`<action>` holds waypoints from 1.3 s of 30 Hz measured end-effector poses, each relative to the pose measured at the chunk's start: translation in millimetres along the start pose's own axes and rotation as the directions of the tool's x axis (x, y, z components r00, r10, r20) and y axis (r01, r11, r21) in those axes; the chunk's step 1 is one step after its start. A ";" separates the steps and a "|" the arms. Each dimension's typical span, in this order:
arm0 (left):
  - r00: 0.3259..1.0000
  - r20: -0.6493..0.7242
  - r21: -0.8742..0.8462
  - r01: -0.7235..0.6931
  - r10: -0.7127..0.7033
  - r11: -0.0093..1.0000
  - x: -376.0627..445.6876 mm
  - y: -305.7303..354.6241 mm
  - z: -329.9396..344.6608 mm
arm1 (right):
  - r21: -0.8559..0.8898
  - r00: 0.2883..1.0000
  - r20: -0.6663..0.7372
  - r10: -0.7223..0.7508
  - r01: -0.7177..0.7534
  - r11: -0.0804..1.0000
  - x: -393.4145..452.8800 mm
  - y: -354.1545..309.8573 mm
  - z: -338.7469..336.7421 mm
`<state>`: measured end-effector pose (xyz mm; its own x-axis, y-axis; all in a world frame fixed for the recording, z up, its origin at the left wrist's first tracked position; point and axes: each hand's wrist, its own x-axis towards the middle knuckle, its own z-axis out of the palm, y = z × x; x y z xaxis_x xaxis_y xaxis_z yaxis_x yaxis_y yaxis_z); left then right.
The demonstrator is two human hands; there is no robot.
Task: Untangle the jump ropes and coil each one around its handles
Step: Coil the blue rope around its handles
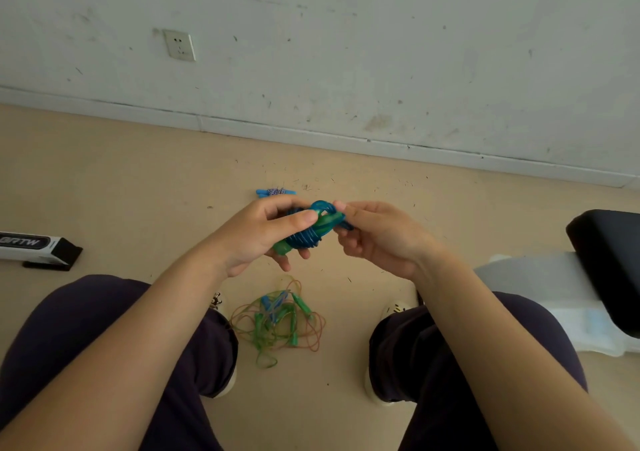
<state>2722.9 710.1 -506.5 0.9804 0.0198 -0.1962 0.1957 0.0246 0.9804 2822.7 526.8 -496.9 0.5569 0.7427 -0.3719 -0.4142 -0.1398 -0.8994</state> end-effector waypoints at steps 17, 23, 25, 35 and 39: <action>0.989 -0.049 0.282 0.148 -0.140 0.948 8.1 -8.5 -2.0 | -0.294 0.851 -0.416 -0.321 0.208 0.933 6.3 6.7 -1.0; 0.988 -0.020 0.281 0.151 -0.151 0.948 6.5 -10.3 0.3 | -0.232 0.955 -0.240 -0.173 0.117 0.966 12.1 12.2 5.9; 0.988 -0.034 0.257 0.151 -0.148 0.954 5.8 -8.5 -2.3 | -0.339 0.951 -0.235 -0.203 0.115 0.934 14.2 12.2 2.8; 0.988 -0.016 0.265 0.150 -0.151 0.952 9.4 -5.2 3.6 | -0.491 0.770 -0.519 -0.371 0.086 0.867 18.7 10.2 -7.1; 0.990 -0.050 0.258 0.139 -0.130 0.956 6.3 -2.8 1.9 | -0.509 0.758 -0.515 -0.401 0.106 0.854 18.2 6.2 -7.4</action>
<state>2728.6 708.3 -510.5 0.9440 0.0663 -0.3231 0.3295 -0.2317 0.9153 2835.7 534.6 -510.9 0.9586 0.2820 -0.0397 0.0717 -0.3739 -0.9247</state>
